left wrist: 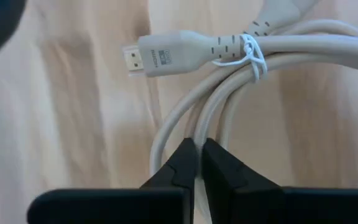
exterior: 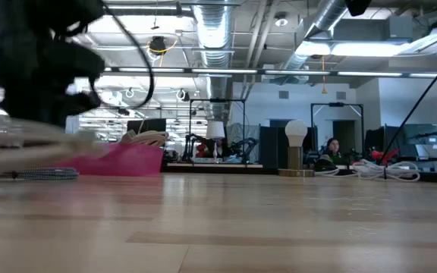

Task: Pick & Place USB Port
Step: Put the brown USB cable into the red bin

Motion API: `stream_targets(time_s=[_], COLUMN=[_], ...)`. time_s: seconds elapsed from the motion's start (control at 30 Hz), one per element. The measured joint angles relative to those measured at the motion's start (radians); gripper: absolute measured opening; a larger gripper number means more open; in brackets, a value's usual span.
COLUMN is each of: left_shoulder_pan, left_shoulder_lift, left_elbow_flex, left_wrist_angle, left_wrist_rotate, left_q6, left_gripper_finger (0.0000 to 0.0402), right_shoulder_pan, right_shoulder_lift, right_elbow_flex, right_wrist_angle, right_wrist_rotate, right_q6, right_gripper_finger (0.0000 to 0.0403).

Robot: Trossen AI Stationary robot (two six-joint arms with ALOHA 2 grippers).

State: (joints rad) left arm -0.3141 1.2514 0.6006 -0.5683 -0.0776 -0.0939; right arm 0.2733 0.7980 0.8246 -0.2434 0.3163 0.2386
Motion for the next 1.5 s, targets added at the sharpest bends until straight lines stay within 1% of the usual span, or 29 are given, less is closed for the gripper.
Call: stream_targets(time_s=[0.1, 0.2, 0.33, 0.43, 0.57, 0.67, 0.77, 0.83, 0.93, 1.0, 1.1, 1.33, 1.4, 1.5], left_shoulder_pan=[0.0, 0.002, 0.007, 0.038, 0.11, 0.183, 0.27, 0.338, 0.457, 0.543, 0.672, 0.947, 1.006, 1.07], left_shoulder_lift=[-0.051, -0.102, -0.175, -0.236, -0.325, -0.387, -0.448, -0.482, -0.52, -0.53, -0.53, -0.496, -0.478, -0.45], left_elbow_flex=[0.036, 0.082, 0.14, 0.166, 0.181, 0.194, 0.197, 0.197, 0.197, 0.197, 0.192, 0.093, 0.069, 0.036], left_wrist_angle=[0.001, 0.002, 0.004, 0.0, -0.001, 0.001, 0.001, 0.001, 0.002, 0.002, 0.02, 0.223, 0.236, 0.238], left_wrist_rotate=[-0.059, -0.151, -0.314, -0.435, -0.626, -0.774, -0.893, -0.948, -0.961, -0.938, -0.864, -0.632, -0.592, -0.559], left_q6=[-0.008, -0.018, -0.016, -0.016, 0.044, 0.11, 0.169, 0.185, 0.191, 0.197, 0.236, 0.299, 0.299, 0.299], left_gripper_finger=[0.0012, 0.0012, 0.0012, 0.0012, 0.0012, 0.0012, 0.0012, 0.0012, 0.0012, 0.0012, 0.0012, 0.0012, 0.0012, 0.0012], right_shoulder_pan=[0.0, 0.0, 0.0, 0.0, 0.0, 0.0, 0.0, 0.0, 0.0, 0.0, 0.0, 0.0, 0.0, 0.0], right_shoulder_lift=[0.0, 0.0, 0.0, 0.0, 0.0, 0.0, 0.0, 0.0, 0.0, 0.0, 0.0, 0.0, 0.0, 0.0], right_elbow_flex=[0.0, 0.0, 0.0, 0.0, 0.0, 0.0, 0.0, 0.0, 0.0, 0.0, 0.0, 0.0, 0.0, 0.0], right_wrist_angle=[-0.004, -0.003, -0.003, -0.002, 0.001, 0.001, 0.001, 0.001, 0.001, 0.001, 0.001, 0.001, 0.001, 0.001], right_wrist_rotate=[0.002, 0.002, 0.003, 0.003, 0.003, 0.003, 0.003, 0.003, 0.003, 0.003, 0.003, 0.003, 0.003, 0.003], right_q6=[-0.002, -0.002, -0.002, -0.002, -0.001, 0.006, 0.022, 0.024, 0.024, 0.024, 0.024, 0.024, 0.024, 0.024], right_gripper_finger=[0.0087, 0.0087, 0.0087, 0.0087, 0.0087, 0.0087, 0.0087, 0.0087, 0.0087, 0.0087, 0.0087, 0.0087, 0.0087, 0.0087])
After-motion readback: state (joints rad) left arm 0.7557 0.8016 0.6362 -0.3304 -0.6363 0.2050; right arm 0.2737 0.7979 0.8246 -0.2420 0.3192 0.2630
